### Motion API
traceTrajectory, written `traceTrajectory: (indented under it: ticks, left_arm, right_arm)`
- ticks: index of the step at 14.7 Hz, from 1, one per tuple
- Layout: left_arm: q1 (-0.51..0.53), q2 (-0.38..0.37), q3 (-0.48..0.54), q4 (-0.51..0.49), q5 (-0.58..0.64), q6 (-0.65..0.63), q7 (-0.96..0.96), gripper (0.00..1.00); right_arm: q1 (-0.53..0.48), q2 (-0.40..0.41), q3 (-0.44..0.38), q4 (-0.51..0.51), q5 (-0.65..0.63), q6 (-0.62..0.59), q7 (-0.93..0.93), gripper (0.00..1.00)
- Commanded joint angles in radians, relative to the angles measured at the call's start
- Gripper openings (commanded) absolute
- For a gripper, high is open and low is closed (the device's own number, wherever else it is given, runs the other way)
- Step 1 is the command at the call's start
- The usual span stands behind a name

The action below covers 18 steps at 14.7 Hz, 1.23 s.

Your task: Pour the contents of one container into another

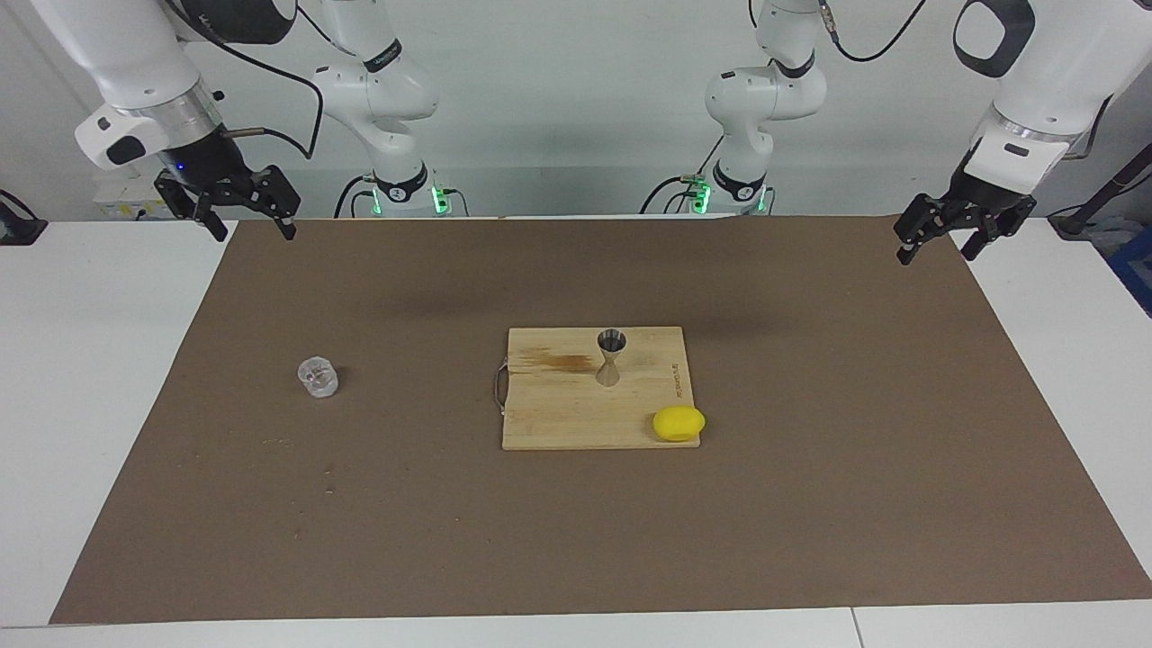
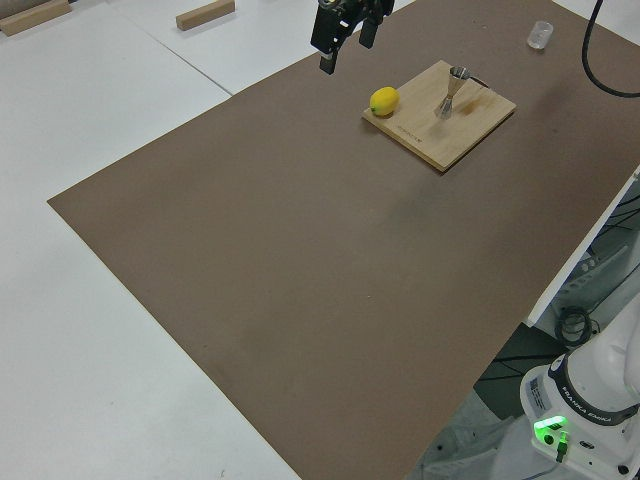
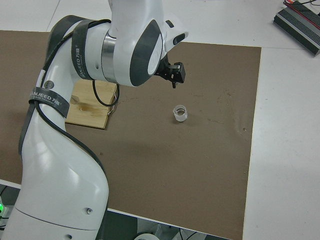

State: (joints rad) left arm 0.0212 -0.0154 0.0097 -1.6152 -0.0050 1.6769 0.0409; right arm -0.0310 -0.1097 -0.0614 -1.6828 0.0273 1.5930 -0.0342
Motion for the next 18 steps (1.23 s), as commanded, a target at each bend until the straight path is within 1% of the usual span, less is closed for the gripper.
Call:
traceTrajectory:
  ticks: [1, 2, 7, 9, 10, 11, 15, 18]
  left_arm:
    - [-0.015, 0.003, 0.015, 0.014, -0.007, -0.006, -0.012, 1.00]
    - [-0.015, 0.003, 0.015, 0.014, -0.007, -0.006, -0.012, 1.00]
    - [-0.015, 0.003, 0.015, 0.015, -0.009, -0.006, -0.012, 1.00]
    - [-0.015, 0.003, 0.016, 0.015, -0.007, -0.006, -0.012, 1.00]
    - [-0.015, 0.003, 0.016, 0.015, -0.007, -0.006, -0.012, 1.00]
    - [-0.015, 0.003, 0.016, 0.015, -0.007, -0.005, -0.012, 1.00]
    - [-0.015, 0.003, 0.016, 0.015, -0.007, -0.009, -0.012, 1.00]
    - [-0.017, 0.003, 0.016, 0.018, -0.007, -0.011, -0.012, 1.00]
  right_arm:
    - [0.019, 0.025, -0.018, 0.057, -0.021, -0.036, 0.027, 1.00]
    - [0.019, 0.033, -0.015, 0.081, -0.023, -0.053, 0.027, 1.00]
    - [0.028, 0.047, 0.012, 0.090, -0.066, -0.059, 0.025, 1.00]
    - [0.031, 0.053, 0.035, 0.115, -0.049, -0.080, 0.066, 1.00]
    - [0.031, 0.053, 0.069, 0.114, -0.050, -0.074, 0.138, 1.00]
    - [0.029, 0.051, 0.077, 0.110, -0.049, -0.071, 0.148, 1.00]
    - [0.028, 0.022, 0.074, 0.058, -0.047, -0.082, 0.128, 1.00]
    - [0.029, 0.027, 0.072, 0.061, -0.040, -0.071, 0.128, 1.00]
